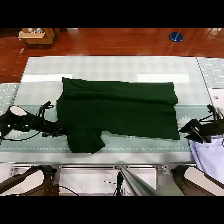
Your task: Fold the shirts.
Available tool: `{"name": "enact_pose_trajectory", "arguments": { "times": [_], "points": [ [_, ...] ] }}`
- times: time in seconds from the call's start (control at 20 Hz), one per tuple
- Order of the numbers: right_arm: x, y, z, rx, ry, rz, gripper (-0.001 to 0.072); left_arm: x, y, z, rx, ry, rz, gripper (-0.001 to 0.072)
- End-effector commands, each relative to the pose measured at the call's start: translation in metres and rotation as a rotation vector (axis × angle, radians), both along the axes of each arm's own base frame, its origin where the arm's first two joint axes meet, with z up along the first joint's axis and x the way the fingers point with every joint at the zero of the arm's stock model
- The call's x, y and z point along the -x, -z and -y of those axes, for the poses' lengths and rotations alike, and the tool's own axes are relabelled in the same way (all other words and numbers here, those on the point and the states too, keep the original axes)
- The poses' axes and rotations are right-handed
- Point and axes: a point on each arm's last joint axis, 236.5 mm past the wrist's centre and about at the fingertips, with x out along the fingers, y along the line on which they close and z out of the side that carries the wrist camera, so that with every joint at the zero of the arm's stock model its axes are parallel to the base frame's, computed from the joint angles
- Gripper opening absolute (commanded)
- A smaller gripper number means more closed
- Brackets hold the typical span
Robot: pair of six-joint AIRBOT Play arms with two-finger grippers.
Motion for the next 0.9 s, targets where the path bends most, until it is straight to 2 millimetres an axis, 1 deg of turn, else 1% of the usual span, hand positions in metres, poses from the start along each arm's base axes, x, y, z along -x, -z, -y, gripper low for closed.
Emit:
{"name": "enact_pose_trajectory", "arguments": {
  "times": [0.0,0.15,0.2,0.25,0.3,0.35,0.4,0.45,0.5,0.6,0.65,0.7,0.8,0.85],
  "points": [
    [-0.001,0.013,-0.007,-0.004,0.034,0.015,0.0526,0.0,-0.001,0.0,0.003,-0.002,0.0,0.0036],
    [-0.003,0.027,-0.022,-0.011,0.064,0.029,0.052,0.0,-0.001,0.0,0.003,-0.002,0.0,0.0035],
    [-0.004,0.032,-0.026,-0.003,0.062,0.031,0.05,0.0,-0.001,0.0,0.003,-0.001,0.0,0.0035],
    [-0.007,0.035,-0.029,0.01,0.055,0.038,0.0354,-0.001,0.0,0.0,0.002,0.003,0.005,0.0035],
    [-0.013,0.032,-0.033,-0.001,0.061,0.056,0.0196,-0.001,0.0,0.0,0.0,0.006,0.011,0.0035],
    [-0.021,0.025,-0.039,-0.036,0.079,0.075,0.0068,-0.002,0.0,-0.001,-0.001,0.006,0.013,0.0035],
    [-0.03,0.014,-0.044,-0.067,0.074,0.115,0.0022,-0.005,-0.003,-0.001,0.0,0.012,0.024,0.0035],
    [-0.038,0.0,-0.045,-0.072,0.055,0.162,0.0022,-0.009,-0.008,-0.001,0.002,0.023,0.04,0.0035],
    [-0.047,-0.017,-0.041,-0.054,0.04,0.214,0.0022,-0.016,-0.017,-0.002,0.003,0.035,0.066,0.0035],
    [-0.065,-0.057,-0.032,0.006,0.015,0.339,0.0022,-0.037,-0.043,-0.005,-0.006,0.051,0.15,0.0035],
    [-0.075,-0.08,-0.026,0.049,0.004,0.414,0.0022,-0.054,-0.064,-0.006,-0.01,0.051,0.221,0.0035],
    [-0.083,-0.102,-0.022,0.091,-0.002,0.483,0.0022,-0.073,-0.089,-0.006,-0.01,0.043,0.306,0.0035],
    [-0.096,-0.135,-0.018,0.131,0.002,0.587,0.0022,-0.109,-0.139,-0.003,0.011,0.015,0.461,0.0035],
    [-0.104,-0.147,-0.021,0.112,0.019,0.626,0.0022,-0.125,-0.159,-0.002,0.025,-0.006,0.522,0.0035]
  ]
}}
